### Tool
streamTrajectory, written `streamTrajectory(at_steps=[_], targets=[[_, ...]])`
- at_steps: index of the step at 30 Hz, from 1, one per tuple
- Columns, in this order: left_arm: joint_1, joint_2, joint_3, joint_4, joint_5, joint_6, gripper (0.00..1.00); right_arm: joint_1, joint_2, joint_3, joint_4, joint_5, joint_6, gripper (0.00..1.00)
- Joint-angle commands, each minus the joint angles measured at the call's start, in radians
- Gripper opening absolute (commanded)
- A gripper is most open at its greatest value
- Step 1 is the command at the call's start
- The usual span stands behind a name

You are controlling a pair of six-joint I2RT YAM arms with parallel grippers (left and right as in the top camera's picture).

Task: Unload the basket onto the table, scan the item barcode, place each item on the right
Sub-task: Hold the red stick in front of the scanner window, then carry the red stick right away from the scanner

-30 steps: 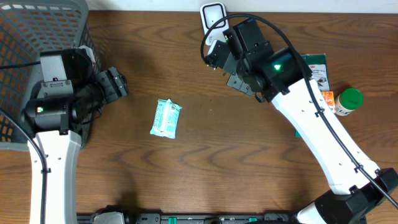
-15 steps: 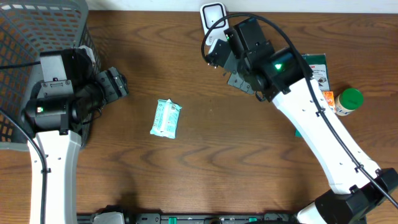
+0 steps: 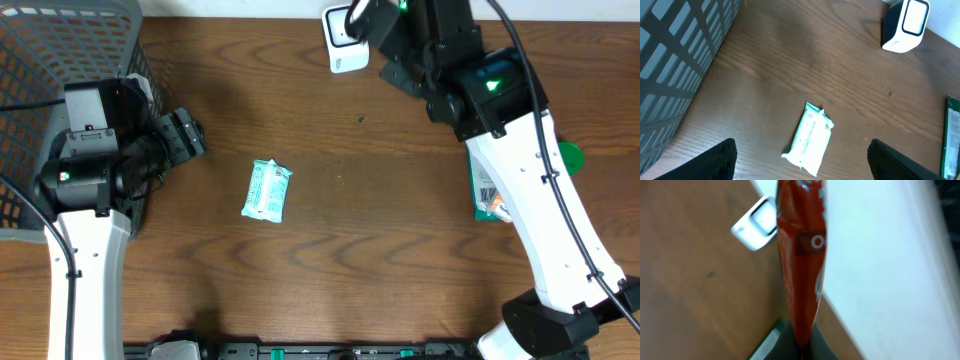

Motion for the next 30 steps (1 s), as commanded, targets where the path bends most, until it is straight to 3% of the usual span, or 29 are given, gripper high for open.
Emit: streamTrajectory(at_steps=[1, 22, 30], targets=[[0.005, 0.006, 0.014, 0.000, -0.013, 0.010, 0.84, -0.013, 0.071, 0.019, 0.053, 0.047, -0.068, 0.01], [0.005, 0.006, 0.014, 0.000, -0.014, 0.010, 0.84, -0.106, 0.556, 0.019, 0.582, 0.018, -0.098, 0.01], [0.005, 0.006, 0.014, 0.000, -0.013, 0.010, 0.84, -0.113, 0.678, 0.019, 0.689, 0.019, -0.180, 0.01]])
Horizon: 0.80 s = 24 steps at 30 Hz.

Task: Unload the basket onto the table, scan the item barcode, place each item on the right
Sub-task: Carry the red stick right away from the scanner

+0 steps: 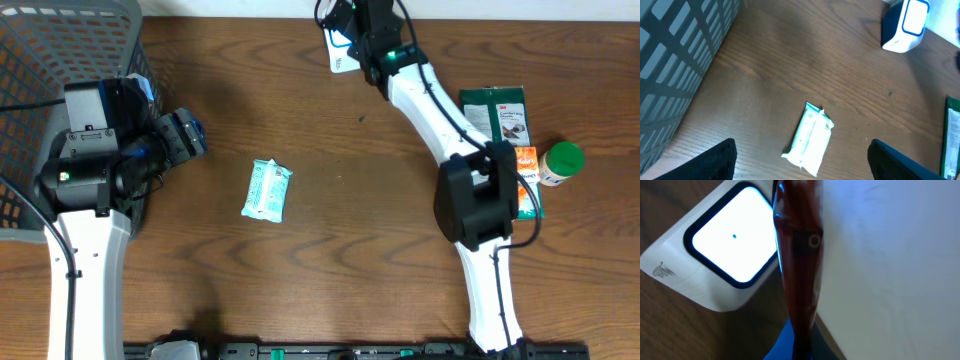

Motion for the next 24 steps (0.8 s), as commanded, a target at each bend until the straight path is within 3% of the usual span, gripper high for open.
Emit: streamTrajectory(at_steps=[1, 24], targets=[[0.005, 0.005, 0.014, 0.000, -0.013, 0.010, 0.84, -0.016, 0.052, 0.004, 0.024, -0.002, -0.042, 0.01], [0.005, 0.006, 0.014, 0.000, -0.013, 0.010, 0.84, -0.042, 0.138, 0.004, 0.074, 0.002, -0.042, 0.01]])
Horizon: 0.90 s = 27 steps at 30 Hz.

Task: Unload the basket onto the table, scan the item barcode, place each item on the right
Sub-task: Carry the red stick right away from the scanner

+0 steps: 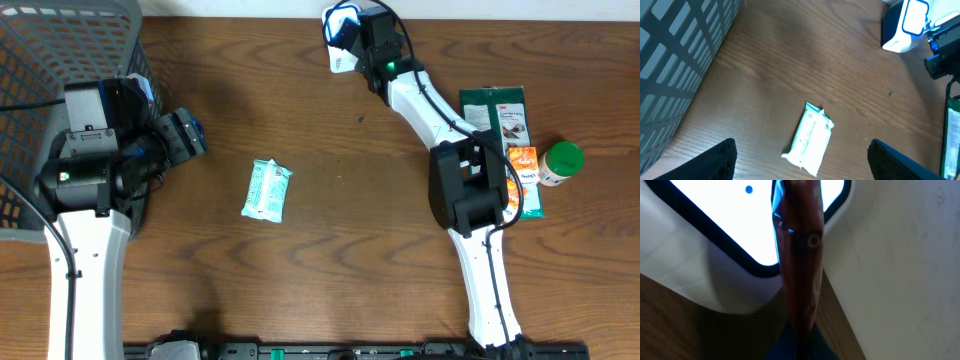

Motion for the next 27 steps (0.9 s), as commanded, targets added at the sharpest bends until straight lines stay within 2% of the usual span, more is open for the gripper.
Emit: streamTrajectory(at_steps=[1, 4, 8, 12, 21, 24, 27], targets=[[0.005, 0.005, 0.014, 0.000, -0.013, 0.010, 0.84, -0.002, 0.012, 0.004, 0.002, 0.002, -0.004, 0.01], [0.005, 0.006, 0.014, 0.000, -0.013, 0.010, 0.84, 0.000, 0.009, 0.004, 0.004, 0.002, 0.010, 0.01], [0.005, 0.005, 0.014, 0.000, -0.014, 0.010, 0.84, 0.007, -0.049, 0.005, -0.003, -0.010, 0.130, 0.01], [0.005, 0.006, 0.014, 0.000, -0.013, 0.010, 0.84, 0.008, -0.179, 0.005, -0.103, -0.100, 0.241, 0.01], [0.005, 0.006, 0.014, 0.000, -0.013, 0.010, 0.84, -0.005, -0.529, 0.004, -0.623, -0.212, 0.458, 0.01], [0.005, 0.006, 0.014, 0.000, -0.013, 0.010, 0.84, -0.026, -0.575, 0.004, -0.799, -0.211, 0.483, 0.01], [0.005, 0.006, 0.014, 0.000, -0.013, 0.010, 0.84, -0.061, -0.583, 0.004, -0.929, -0.211, 0.565, 0.01]])
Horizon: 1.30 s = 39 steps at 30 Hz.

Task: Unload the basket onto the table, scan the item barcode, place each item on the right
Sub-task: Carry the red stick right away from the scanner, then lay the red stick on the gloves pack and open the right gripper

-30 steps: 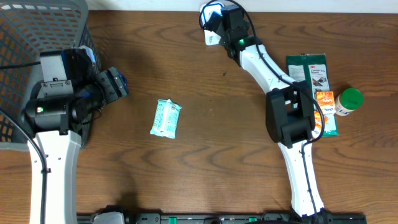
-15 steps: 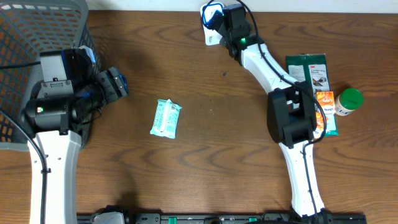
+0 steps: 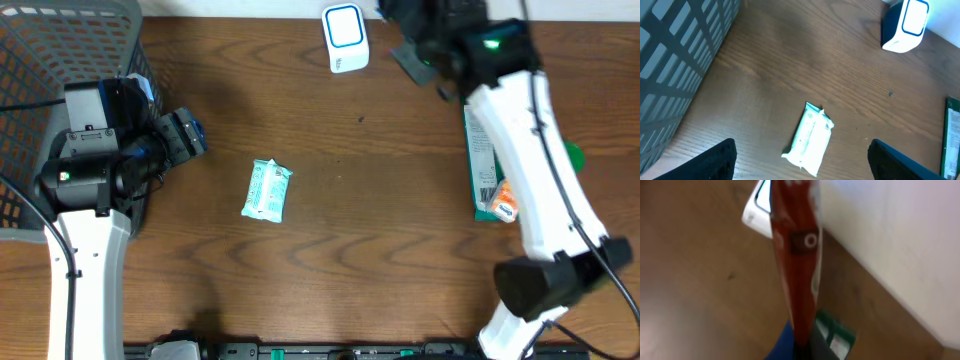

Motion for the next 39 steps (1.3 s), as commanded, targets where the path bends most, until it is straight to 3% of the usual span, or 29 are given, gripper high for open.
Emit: streamTrajectory(at_steps=[1, 4, 8, 13, 22, 25, 26, 27, 31, 35, 39], targets=[[0.005, 0.005, 0.014, 0.000, -0.013, 0.010, 0.85, -0.058, 0.053, -0.021, -0.101, -0.017, 0.140, 0.01], [0.005, 0.006, 0.014, 0.000, -0.013, 0.010, 0.84, -0.123, 0.057, -0.058, -0.214, -0.016, 0.238, 0.01], [0.005, 0.005, 0.014, 0.000, -0.013, 0.010, 0.84, -0.205, 0.057, -0.171, -0.200, -0.016, 0.294, 0.01], [0.005, 0.005, 0.014, 0.000, -0.013, 0.010, 0.84, -0.306, 0.058, -0.381, 0.003, -0.016, 0.296, 0.01], [0.005, 0.005, 0.014, 0.000, -0.013, 0.010, 0.84, -0.404, 0.058, -0.686, 0.386, -0.013, 0.296, 0.11], [0.005, 0.006, 0.014, 0.000, -0.013, 0.010, 0.84, -0.411, 0.058, -0.721, 0.420, -0.013, 0.296, 0.25], [0.005, 0.006, 0.014, 0.000, -0.013, 0.010, 0.85, -0.411, 0.058, -0.724, 0.422, -0.013, 0.296, 0.32], [0.005, 0.005, 0.014, 0.000, -0.013, 0.010, 0.84, -0.411, 0.058, -0.726, 0.422, -0.013, 0.296, 0.50], [0.005, 0.005, 0.014, 0.000, -0.013, 0.010, 0.85, -0.412, 0.058, -0.726, 0.409, -0.008, 0.295, 0.73], [0.005, 0.006, 0.014, 0.000, -0.013, 0.010, 0.84, -0.412, 0.056, -0.725, 0.418, -0.013, 0.291, 0.81], [0.005, 0.006, 0.014, 0.000, -0.013, 0.010, 0.85, -0.405, 0.050, -0.724, 0.420, -0.094, 0.288, 0.80]])
